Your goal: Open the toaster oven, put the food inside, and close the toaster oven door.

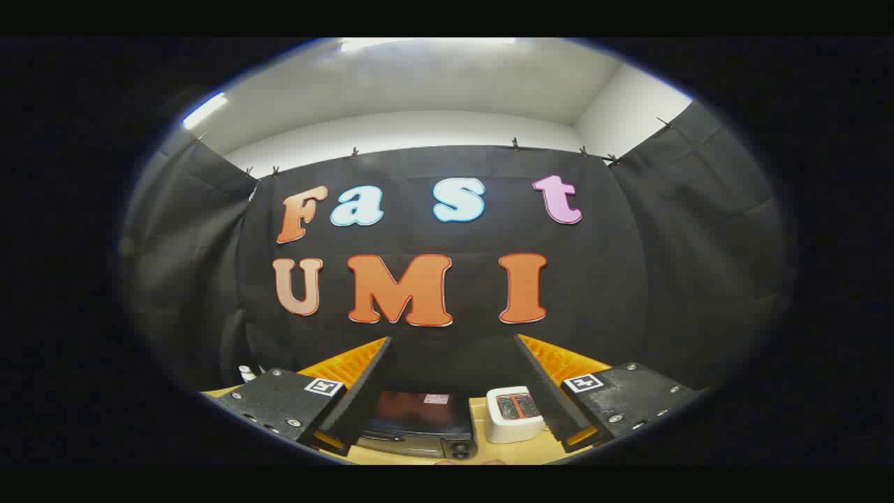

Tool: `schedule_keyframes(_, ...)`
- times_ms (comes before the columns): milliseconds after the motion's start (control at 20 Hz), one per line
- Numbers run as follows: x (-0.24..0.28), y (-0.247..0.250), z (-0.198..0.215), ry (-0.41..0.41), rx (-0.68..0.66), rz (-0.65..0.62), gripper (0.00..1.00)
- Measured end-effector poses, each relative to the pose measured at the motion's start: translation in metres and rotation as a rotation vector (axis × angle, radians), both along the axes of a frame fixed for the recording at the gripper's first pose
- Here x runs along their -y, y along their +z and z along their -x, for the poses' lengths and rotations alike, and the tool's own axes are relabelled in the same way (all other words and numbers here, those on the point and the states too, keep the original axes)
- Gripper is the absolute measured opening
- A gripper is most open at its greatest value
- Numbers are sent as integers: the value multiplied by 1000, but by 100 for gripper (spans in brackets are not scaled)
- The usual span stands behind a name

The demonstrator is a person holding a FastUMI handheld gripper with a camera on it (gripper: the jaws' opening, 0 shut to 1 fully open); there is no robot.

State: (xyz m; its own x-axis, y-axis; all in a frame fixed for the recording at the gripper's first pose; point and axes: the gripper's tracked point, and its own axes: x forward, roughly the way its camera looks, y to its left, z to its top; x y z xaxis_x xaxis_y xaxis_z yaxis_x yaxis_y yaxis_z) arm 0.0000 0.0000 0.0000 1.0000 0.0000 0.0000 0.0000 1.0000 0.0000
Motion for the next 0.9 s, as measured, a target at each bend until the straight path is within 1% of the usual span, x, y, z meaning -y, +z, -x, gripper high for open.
schedule_keyframes(150, -11, 11, 4, 12, 13, 2, 99)
schedule_keyframes(400, -26, 18, 9, 29, -4, 0, 99)
schedule_keyframes(650, -30, 20, 14, 41, -7, 16, 99)
schedule_keyframes(900, -30, 20, 15, 44, -20, 5, 99)
